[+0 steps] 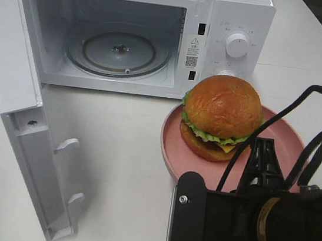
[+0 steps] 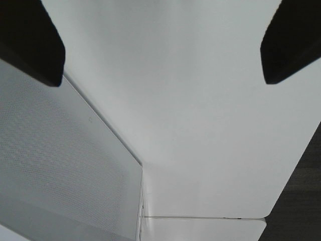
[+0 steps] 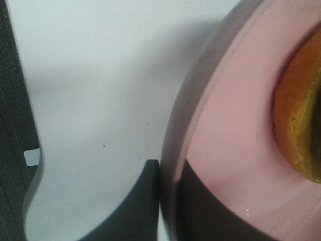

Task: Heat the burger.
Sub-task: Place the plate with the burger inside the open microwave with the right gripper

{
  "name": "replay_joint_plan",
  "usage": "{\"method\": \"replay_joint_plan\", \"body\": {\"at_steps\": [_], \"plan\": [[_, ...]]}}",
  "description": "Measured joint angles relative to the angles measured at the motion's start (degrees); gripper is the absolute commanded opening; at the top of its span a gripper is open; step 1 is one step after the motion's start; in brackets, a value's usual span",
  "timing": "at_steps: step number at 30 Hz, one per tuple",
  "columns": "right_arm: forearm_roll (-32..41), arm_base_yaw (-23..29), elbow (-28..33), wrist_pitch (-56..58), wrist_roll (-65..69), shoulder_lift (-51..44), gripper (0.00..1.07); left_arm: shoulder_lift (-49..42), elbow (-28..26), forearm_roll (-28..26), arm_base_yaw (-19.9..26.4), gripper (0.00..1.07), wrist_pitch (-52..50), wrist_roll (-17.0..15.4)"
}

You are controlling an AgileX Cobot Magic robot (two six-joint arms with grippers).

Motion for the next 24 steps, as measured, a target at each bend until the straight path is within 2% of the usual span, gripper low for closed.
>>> {"method": "replay_joint_plan", "body": {"at_steps": [10, 18, 20, 23, 24], "plan": [[-1.2, 0.0, 0.0, -3.84, -1.66, 0.0, 0.02, 0.0, 0.0, 0.0, 0.0, 0.98, 0.0, 0.0], [-2.23, -1.03, 0.0, -4.98, -9.8, 0.0, 0.02, 0.0, 0.0, 0.0, 0.0, 0.98, 0.0, 0.0], [-2.58, -4.3, 0.0, -7.1, -12.78, 0.0, 0.02, 0.0, 0.0, 0.0, 0.0, 0.98, 0.0, 0.0], [-2.58, -5.04, 0.0, -7.51, -13.46, 0.0, 0.02, 0.0, 0.0, 0.0, 0.0, 0.98, 0.0, 0.0], [-2.58, -6.93, 0.0, -8.71, -15.58, 0.0, 0.02, 0.0, 0.0, 0.0, 0.0, 0.98, 0.0, 0.0]]}}
